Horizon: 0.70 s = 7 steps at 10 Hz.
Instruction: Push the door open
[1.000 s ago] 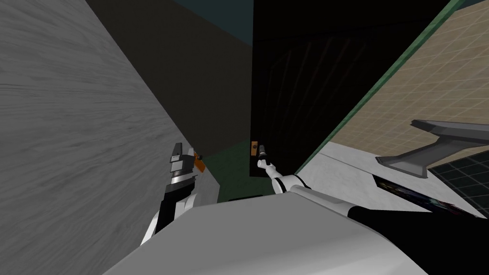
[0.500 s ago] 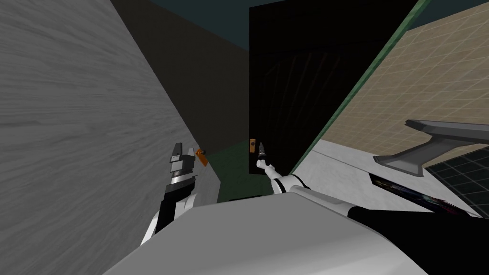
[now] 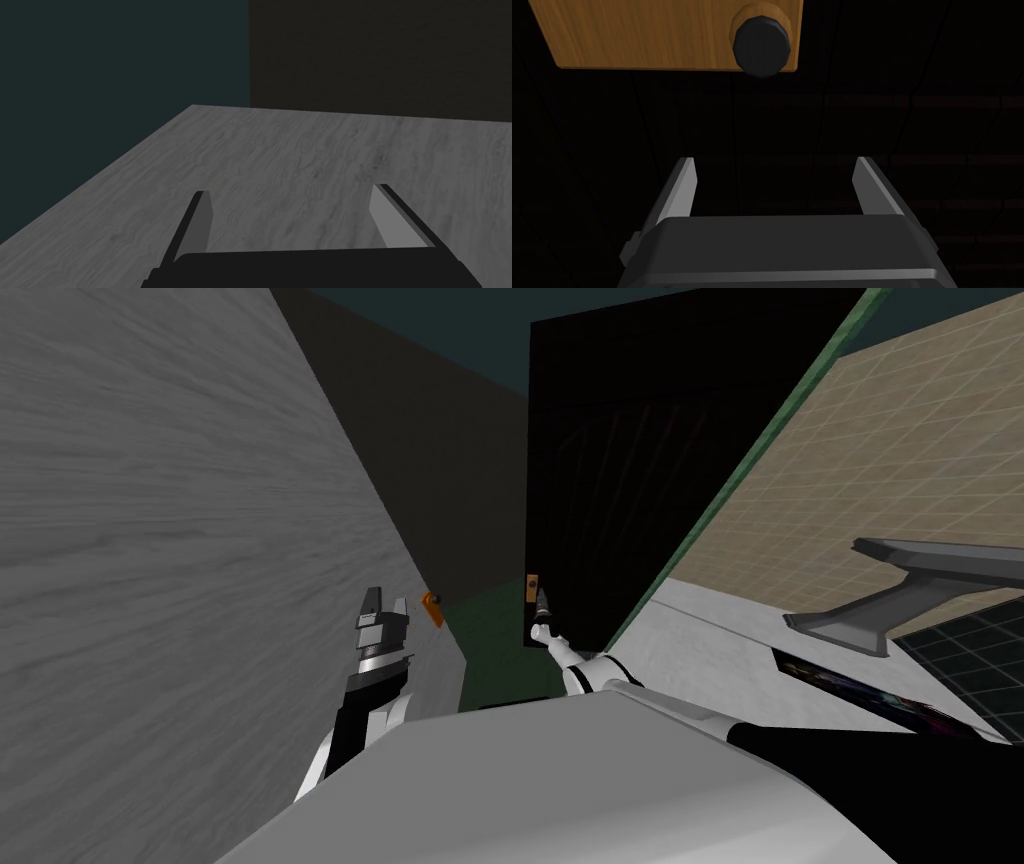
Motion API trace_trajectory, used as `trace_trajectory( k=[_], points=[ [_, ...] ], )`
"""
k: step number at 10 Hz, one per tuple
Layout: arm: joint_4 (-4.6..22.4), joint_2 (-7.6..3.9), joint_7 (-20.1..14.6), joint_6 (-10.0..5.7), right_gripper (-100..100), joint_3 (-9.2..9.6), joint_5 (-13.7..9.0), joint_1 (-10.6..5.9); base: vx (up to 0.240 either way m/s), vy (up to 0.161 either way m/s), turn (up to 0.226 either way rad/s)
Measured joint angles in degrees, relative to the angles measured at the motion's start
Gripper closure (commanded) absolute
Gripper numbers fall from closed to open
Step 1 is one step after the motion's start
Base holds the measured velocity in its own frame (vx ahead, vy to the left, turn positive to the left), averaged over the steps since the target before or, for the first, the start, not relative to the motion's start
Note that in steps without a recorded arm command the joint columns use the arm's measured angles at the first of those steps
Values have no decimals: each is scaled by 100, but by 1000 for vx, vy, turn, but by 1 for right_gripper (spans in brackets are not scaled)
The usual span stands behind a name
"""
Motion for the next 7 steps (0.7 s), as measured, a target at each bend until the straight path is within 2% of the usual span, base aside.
trace_trajectory(
  k=[1,2,4,5,6,7],
  points=[
    [-67,71,64,18,-100,9,-65,25,-41,74,-5],
    [-77,81,82,28,-100,10,-71,29,54,-95,-32],
    [17,-65,50,-16,-100,14,-70,-22,131,-144,6],
    [-174,-131,95,34,-100,7,-67,107,263,-86,15],
    [66,-253,27,-50,-100,30,-59,-17,246,-56,23],
    [114,-290,-2,-107,-100,27,-57,-36,142,-11,8]
  ],
)
